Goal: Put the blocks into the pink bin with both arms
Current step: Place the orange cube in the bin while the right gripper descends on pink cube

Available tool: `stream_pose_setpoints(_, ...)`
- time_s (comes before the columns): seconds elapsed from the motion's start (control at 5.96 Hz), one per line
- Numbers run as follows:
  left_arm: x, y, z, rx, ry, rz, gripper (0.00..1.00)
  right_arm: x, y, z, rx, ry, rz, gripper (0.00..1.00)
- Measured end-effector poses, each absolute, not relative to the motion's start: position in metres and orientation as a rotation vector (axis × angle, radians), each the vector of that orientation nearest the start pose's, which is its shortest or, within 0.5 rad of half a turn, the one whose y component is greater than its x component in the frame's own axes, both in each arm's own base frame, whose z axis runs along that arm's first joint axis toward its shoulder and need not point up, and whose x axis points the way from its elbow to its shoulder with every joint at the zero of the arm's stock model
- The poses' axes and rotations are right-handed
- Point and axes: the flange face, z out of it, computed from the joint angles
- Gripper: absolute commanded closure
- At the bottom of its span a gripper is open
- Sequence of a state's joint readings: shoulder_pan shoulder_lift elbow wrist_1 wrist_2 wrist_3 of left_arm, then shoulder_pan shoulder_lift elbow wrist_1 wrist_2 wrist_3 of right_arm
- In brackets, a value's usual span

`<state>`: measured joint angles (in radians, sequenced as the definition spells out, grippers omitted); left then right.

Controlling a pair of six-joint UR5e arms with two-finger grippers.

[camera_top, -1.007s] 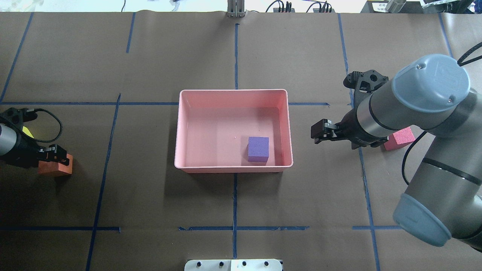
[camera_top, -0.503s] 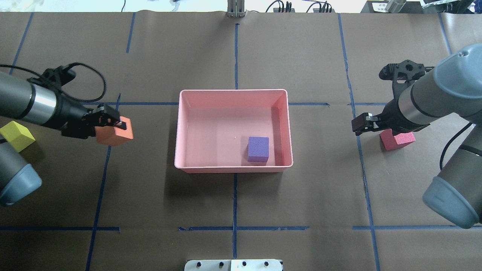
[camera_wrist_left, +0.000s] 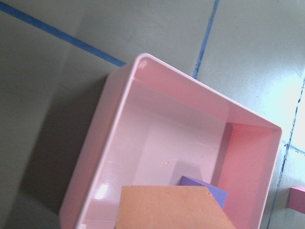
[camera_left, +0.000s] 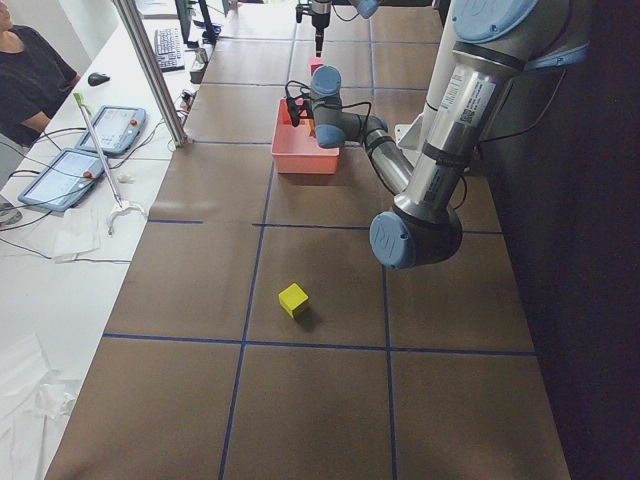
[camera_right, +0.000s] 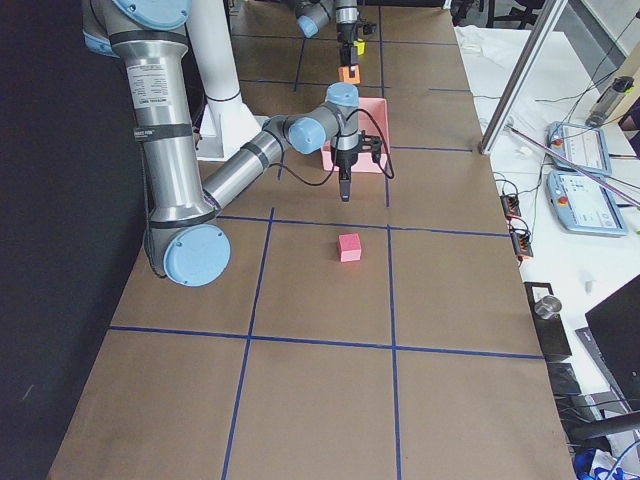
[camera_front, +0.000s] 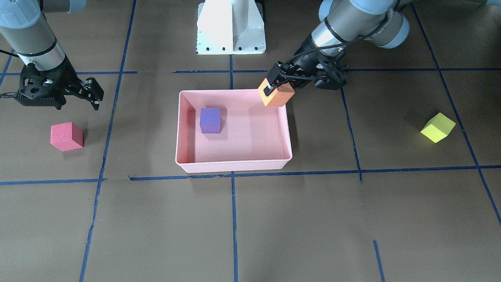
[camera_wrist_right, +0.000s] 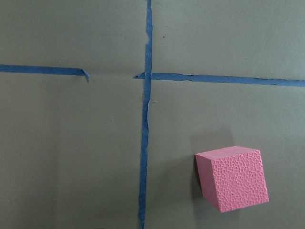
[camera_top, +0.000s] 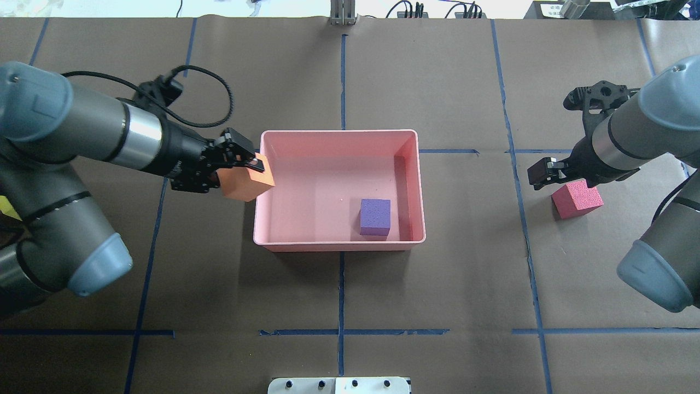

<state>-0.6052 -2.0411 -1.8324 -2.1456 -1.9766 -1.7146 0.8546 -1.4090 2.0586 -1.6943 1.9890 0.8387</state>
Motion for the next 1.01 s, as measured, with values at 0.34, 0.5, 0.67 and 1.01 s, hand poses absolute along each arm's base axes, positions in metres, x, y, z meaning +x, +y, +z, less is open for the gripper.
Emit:
stream_pose_setpoints(0.34, 0.504, -0.415, 0.220, -0.011, 1.247, -0.397, 0.40, -0.270, -0.465, 0.396, 0.076, -0.631, -0.015, 0.00)
stream_pose_setpoints(0.5, 0.526, -0.414, 0.228, 0.008, 1.215, -0.386, 0.02, -0.276, -0.474, 0.413, 0.088, -0.643, -0.020, 0.00)
stream_pose_setpoints(0.67, 0.537, -0.413, 0.229, 0.033, 1.204, -0.375, 0.00, -0.281, -0.480, 0.433, 0.092, -0.652, -0.025, 0.00)
stream_pose_setpoints(1.01, 0.541, -0.409, 0.223, 0.045, 1.210, -0.364, 0.00, -0.277, -0.480, 0.467, 0.091, -0.635, -0.105, 0.00)
